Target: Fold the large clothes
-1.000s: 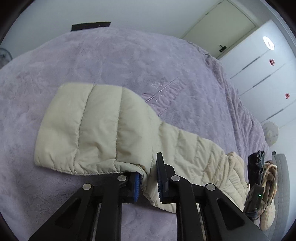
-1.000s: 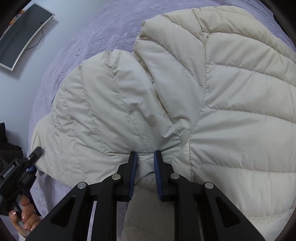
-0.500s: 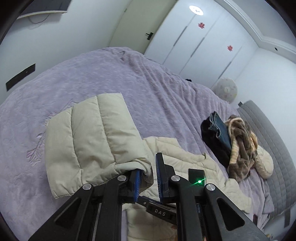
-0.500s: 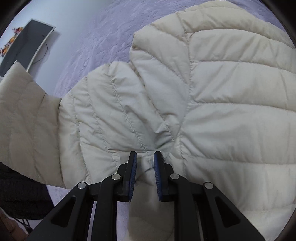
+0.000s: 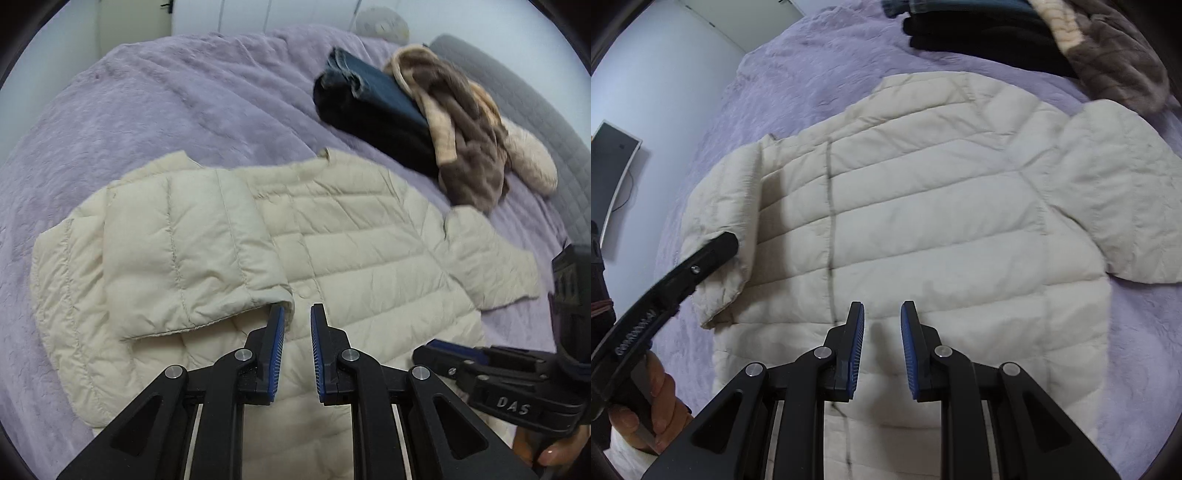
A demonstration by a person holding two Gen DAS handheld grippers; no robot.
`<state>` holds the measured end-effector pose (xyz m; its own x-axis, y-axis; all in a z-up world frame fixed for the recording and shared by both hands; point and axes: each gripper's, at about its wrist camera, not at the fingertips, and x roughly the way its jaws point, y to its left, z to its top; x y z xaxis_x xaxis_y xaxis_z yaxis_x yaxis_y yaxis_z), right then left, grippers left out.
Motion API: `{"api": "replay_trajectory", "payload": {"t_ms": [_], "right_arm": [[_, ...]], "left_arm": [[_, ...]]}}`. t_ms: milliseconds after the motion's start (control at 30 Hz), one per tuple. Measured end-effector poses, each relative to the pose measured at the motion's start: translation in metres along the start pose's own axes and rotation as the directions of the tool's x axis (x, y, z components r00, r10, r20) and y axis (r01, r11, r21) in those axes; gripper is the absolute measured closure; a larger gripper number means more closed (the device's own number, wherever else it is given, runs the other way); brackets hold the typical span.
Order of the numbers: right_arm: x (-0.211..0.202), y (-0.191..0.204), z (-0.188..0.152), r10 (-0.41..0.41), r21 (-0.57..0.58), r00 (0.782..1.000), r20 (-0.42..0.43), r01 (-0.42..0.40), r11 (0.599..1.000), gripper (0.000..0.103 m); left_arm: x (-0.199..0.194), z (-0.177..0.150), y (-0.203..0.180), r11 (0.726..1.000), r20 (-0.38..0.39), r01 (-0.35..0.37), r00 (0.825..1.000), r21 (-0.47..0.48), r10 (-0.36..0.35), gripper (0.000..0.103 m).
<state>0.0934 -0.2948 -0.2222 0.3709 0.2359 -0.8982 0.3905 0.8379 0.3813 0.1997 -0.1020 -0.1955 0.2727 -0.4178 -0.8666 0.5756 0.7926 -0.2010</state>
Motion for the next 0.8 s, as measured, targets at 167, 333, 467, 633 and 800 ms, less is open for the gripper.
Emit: {"api": "replay_trajectory", "payload": {"t_ms": [167, 333, 467, 633, 800], "right_arm": [[0.007, -0.029, -0.003, -0.002, 0.068, 1.000, -0.009, 0.003, 0.998, 0.080], [0.017, -0.041, -0.010, 0.029, 0.104, 0.999, -0.017, -0.027, 0.994, 0.080], [0.018, -0.036, -0.007, 0.033, 0.091, 0.999, -0.022, -0.030, 0.995, 0.075], [-0.009, -0.019, -0.015, -0.001, -0.029, 1.000, 0.016, 0.001, 1.000, 0.048], [-0.002, 0.035, 0.000, -0.007, -0.190, 0.999, 0.040, 0.015, 0.982, 0.043]], "left_arm": [[0.034, -0.012, -0.036, 0.991, -0.092, -0.052, 0.994, 0.119, 0.064, 0.086], [0.030, -0.022, -0.047, 0.983, -0.103, -0.065, 0.991, 0.173, 0.084, 0.086], [0.007, -0.023, -0.041, 0.986, -0.076, -0.042, 0.996, 0.163, 0.055, 0.086], [-0.021, -0.025, -0.021, 0.990, -0.012, -0.071, 0.997, 0.118, 0.072, 0.015], [-0.047, -0.029, 0.013, 0.994, 0.031, -0.093, 0.995, 0.049, 0.092, 0.014]]}}
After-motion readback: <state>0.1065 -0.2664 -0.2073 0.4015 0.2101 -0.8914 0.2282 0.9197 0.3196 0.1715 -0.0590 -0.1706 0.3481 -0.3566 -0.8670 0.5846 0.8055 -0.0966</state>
